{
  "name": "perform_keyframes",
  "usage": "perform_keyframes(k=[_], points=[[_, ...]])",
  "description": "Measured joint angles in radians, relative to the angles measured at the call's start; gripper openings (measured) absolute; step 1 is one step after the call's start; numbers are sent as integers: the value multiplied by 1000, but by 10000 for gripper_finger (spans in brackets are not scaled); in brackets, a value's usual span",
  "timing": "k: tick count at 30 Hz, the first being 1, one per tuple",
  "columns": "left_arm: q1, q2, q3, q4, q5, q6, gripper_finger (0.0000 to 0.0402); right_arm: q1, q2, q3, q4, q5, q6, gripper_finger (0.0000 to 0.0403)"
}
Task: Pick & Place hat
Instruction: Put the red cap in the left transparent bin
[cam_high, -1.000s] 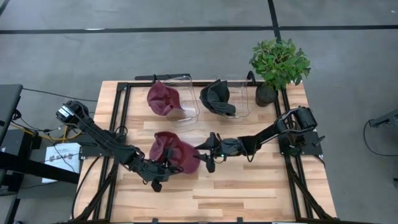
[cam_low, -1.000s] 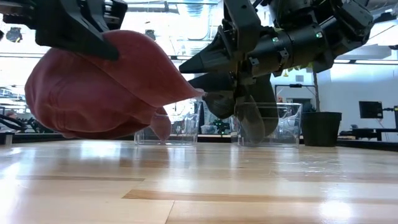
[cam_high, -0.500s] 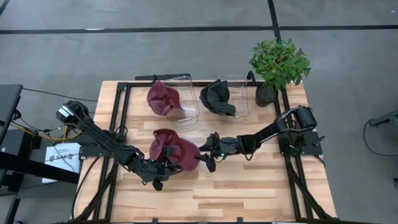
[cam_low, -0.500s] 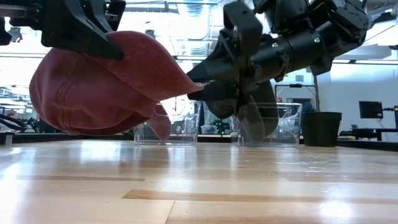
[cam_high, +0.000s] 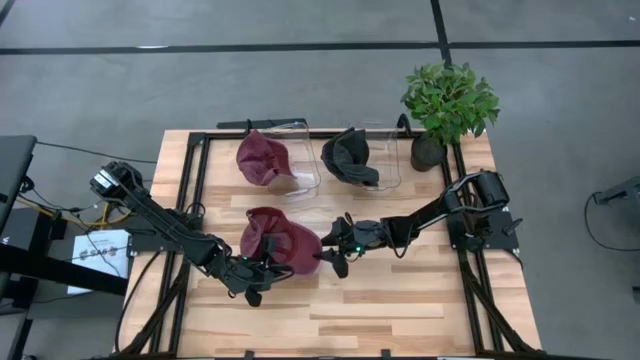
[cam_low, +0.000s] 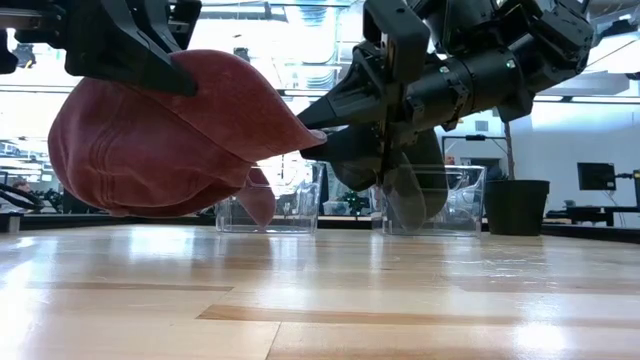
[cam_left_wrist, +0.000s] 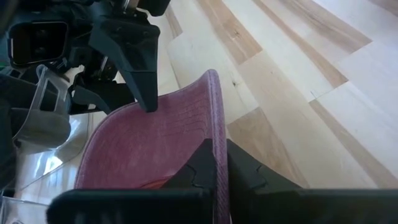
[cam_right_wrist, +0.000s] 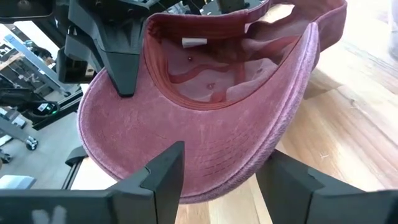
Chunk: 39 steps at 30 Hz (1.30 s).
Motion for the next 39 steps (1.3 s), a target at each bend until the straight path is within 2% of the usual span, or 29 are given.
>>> perform_keyframes(k=[3, 7, 14, 20, 25, 32, 39], points=[[0, 0, 0, 0, 0, 0, 18, 0, 0, 0, 0, 0, 0, 165], [0, 0, 0, 0, 1, 0, 14, 0, 0, 0, 0, 5, -14, 127], [0, 2, 0, -1, 3, -1, 23, -3, -2, 3, 12, 20, -42, 15], [1, 2, 0, 0, 17, -10, 24, -1, -3, 3, 8, 67, -64, 6], [8, 2, 0, 0, 29, -94, 30, 0, -3, 3, -1, 125, -78, 4], [7, 1, -1, -1, 48, -198, 58, 1, -3, 1, -26, 195, -90, 2], [-1, -1, -23, -1, 57, -275, 67, 0, -4, -3, -59, 213, -92, 1]])
